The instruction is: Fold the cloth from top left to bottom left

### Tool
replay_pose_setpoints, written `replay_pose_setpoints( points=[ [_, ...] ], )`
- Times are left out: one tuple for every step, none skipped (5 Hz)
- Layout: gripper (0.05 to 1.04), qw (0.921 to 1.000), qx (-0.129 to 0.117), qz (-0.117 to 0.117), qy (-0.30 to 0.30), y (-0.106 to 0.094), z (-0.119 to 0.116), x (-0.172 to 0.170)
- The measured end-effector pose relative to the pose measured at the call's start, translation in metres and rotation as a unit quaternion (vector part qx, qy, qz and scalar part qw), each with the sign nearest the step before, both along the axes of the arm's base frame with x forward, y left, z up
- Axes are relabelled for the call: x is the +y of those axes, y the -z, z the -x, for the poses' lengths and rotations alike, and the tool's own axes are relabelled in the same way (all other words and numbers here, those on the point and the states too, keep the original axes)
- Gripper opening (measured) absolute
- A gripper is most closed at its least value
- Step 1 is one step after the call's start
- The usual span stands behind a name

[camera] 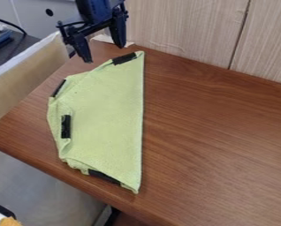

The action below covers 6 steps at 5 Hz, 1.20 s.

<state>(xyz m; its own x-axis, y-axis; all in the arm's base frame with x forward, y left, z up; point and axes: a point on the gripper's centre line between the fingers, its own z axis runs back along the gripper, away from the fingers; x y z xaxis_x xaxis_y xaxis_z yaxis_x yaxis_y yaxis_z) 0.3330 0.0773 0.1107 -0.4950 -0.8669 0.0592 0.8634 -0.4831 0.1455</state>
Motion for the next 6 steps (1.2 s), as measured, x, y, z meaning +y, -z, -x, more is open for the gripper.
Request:
replay_pose_setpoints(
  points=[
    [0.999, 0.9999, -0.010, -0.013, -0.002, 0.008, -0.026, -0.001],
    [0.999, 0.9989, -0.022, -0.038, 0.016, 0.019, -0.050, -0.003],
    [0.999, 0.9971, -0.029, -0.054, 0.046, 0.027, -0.070, -0.006],
    [0.999, 0.9959, -0.037, -0.063, 0.054, 0.034, -0.090, -0.001],
    [0.999, 0.9965, -0.022, -0.059, 0.055, 0.049, -0.104, 0.002],
    [0.999, 0.9971, -0.004, -0.049, 0.058, 0.068, -0.120, 0.004]
  ],
)
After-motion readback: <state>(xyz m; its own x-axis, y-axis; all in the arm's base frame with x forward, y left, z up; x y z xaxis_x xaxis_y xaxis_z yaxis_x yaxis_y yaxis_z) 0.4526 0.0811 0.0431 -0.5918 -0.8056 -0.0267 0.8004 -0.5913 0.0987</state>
